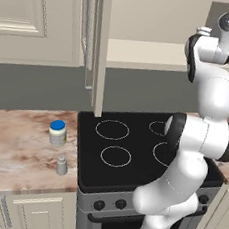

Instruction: Collect the turmeric, mayonnaise, and shaker from the cabinet and place them next to the stove.

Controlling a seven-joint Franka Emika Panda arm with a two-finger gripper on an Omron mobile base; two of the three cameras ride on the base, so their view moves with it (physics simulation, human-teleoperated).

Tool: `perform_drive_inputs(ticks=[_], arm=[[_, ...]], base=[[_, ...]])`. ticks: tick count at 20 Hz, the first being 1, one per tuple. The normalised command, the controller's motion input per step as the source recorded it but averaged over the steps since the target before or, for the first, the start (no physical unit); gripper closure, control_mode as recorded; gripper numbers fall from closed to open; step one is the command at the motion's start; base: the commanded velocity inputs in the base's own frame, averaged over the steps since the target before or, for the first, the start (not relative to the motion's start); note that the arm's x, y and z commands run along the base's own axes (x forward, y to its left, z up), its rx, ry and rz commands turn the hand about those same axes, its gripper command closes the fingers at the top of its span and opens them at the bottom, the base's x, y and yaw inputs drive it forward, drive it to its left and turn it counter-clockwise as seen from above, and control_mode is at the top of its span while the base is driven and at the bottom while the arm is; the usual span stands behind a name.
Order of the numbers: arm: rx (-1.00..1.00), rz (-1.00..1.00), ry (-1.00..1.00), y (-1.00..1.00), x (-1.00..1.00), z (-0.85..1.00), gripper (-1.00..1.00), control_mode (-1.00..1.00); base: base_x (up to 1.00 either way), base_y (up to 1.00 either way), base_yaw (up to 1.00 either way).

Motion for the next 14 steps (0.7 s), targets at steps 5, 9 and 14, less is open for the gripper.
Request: perform_drive_inputs(ticks=[5, 9, 14], arm=[[0.0, 0.0, 0.0, 0.0, 0.0, 0.0, -1.0, -1.0], [0.0, 0.0, 0.0, 0.0, 0.02, 0.0, -1.0, -1.0], [0.0, 0.0, 0.0, 0.0, 0.06, 0.0, -1.0, -1.0]], base=[[0.0, 0.0, 0.0], [0.0, 0.0, 0.0], [0.0, 0.0, 0.0]])
